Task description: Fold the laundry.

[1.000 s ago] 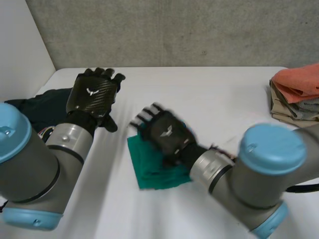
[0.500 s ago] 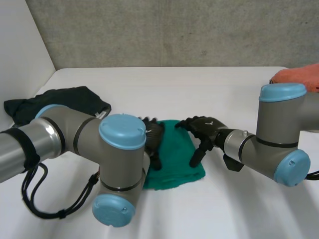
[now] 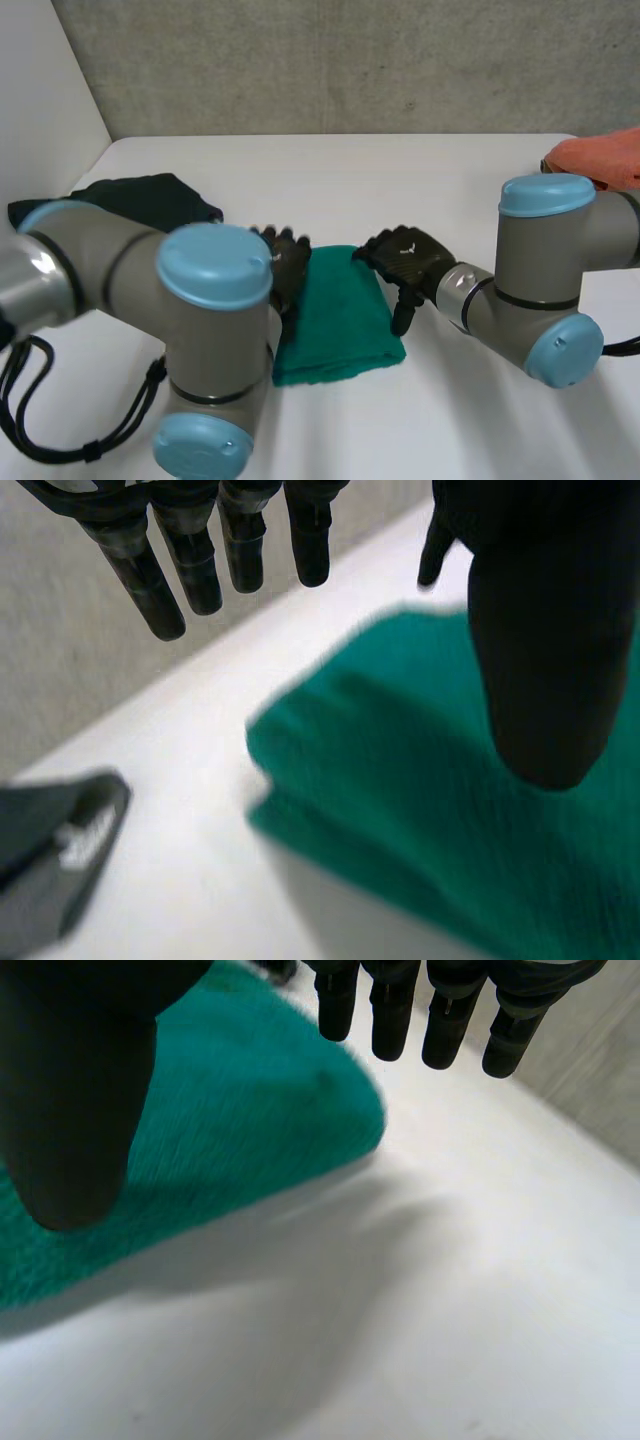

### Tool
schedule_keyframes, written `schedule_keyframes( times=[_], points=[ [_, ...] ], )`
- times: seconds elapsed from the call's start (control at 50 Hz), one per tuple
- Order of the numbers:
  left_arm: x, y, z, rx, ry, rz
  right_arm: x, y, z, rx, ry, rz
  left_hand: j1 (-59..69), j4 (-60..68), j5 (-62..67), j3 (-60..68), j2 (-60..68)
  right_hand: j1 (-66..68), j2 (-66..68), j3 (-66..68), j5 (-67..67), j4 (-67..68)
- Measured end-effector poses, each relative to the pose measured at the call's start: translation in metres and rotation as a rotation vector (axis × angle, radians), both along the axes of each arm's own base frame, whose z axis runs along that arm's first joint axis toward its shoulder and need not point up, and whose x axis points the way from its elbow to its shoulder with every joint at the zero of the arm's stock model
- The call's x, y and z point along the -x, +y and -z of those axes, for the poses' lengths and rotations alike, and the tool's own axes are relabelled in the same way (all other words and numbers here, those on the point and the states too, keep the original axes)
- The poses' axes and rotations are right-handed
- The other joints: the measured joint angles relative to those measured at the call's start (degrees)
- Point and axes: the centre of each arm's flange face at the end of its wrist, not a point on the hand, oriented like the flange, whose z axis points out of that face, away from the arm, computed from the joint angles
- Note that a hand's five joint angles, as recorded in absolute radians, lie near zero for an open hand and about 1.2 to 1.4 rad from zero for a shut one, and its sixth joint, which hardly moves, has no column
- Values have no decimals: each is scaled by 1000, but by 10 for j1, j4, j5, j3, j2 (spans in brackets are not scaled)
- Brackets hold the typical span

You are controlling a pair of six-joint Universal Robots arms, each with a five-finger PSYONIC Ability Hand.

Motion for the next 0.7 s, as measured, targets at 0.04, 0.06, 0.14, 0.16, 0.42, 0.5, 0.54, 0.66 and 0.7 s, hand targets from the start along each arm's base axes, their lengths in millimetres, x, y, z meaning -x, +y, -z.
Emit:
schedule_keyframes(
  times=[0.04, 0.06, 0.14, 0.16, 0.42, 0.5, 0.54, 0.66, 0.7],
  points=[
    [1, 0, -14, 19, 36, 30, 0, 7, -8, 43, -14, 0, 0, 0, 0, 0, 0, 0, 0, 0, 0, 0],
    [1, -2, -26, 33, 64, 58, 1, 14, -14, 77, -29, -1, 0, 0, 0, 0, 0, 0, 0, 0, 0, 0],
    [-2, -8, -52, 63, 131, 141, 3, 39, -24, 155, -73, -22, 0, 0, 0, 0, 0, 0, 0, 0, 0, 0],
    [-4, -10, -57, 67, 144, 162, 4, 47, -24, 170, -84, -31, 0, 0, 0, 0, 0, 0, 0, 0, 0, 0],
    [-13, -31, -69, 53, 204, 314, 8, 95, 23, 225, -120, -109, 0, 0, 0, 0, 0, 0, 0, 0, 0, 0],
    [-11, -31, -65, 44, 200, 316, 3, 90, 36, 229, -116, -115, 0, 0, 0, 0, 0, 0, 1, 1, 2, 1],
    [-11, -30, -63, 40, 198, 316, 0, 86, 43, 228, -109, -118, 0, 0, 0, 0, 0, 2, 1, 5, 4, 6],
    [-10, -29, -61, 34, 196, 314, -6, 77, 54, 231, -91, -123, 0, 0, 0, 0, 0, 49, 62, 65, 64, 67],
    [-10, -29, -61, 34, 197, 314, -7, 74, 55, 236, -89, -124, 0, 0, 0, 0, 0, 66, 74, 81, 77, 84]
  ],
)
